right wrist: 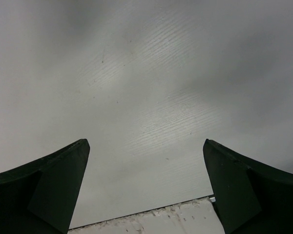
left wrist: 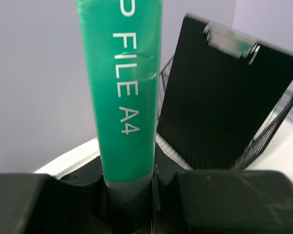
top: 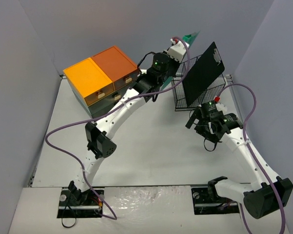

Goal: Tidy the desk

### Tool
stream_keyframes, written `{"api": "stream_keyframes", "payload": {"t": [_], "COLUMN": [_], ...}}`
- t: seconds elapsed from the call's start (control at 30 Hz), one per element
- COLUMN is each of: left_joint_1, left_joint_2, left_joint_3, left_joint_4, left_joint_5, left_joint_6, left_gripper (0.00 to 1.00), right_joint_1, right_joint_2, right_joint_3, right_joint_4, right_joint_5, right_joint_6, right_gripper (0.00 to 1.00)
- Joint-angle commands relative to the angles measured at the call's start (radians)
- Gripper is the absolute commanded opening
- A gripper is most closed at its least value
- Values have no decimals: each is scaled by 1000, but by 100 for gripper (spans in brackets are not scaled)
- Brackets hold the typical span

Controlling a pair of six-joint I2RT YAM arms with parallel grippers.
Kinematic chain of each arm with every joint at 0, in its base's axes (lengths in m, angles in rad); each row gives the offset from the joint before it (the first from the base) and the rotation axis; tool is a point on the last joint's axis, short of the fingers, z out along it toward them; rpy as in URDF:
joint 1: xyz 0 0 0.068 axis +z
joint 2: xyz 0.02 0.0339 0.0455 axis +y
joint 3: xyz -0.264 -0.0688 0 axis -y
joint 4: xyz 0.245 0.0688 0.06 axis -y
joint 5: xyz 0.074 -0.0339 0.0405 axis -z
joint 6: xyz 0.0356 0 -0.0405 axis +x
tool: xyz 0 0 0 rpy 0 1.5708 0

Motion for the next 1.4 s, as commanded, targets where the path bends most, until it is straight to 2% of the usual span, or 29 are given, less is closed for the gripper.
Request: {"api": "stream_keyframes", "payload": {"t": [0.0,0.13,0.33,0.6,0.83,1.0,1.37], "left_joint_1": [-8,-15,-19,-32,-55,-84,-81], "left_joint_2": [-42,-67,-10,94,189,273,353], "left_joint_3": [103,-17,-24,27,41,135,158], "left_joint_4": [282,471,562,660,833,848,970], "left_joint_5": [28,28,1,-26,-78,-145,-144], "left_joint_6": [52,41,15,39,116,206,215], "left_gripper": [0,0,0,0,0,0,0], "right_joint_1": [-13,-14,-14,-15,-17,-21,-30], "right_joint_2": [12,14,-33,-31,-21,-5,18], "right_joint_3": [-54,-100,-123,-154,-184,-204,-216], "right_joint_4": [3,7,-5,-12,-9,-8,6], "right_joint_5": [-47,-106,-146,-158,-152,-148,-154], "right_joint_6": [-9,-30,-45,-71,-96,-127,-162], "right_gripper": [100,100,100,100,100,100,100]}}
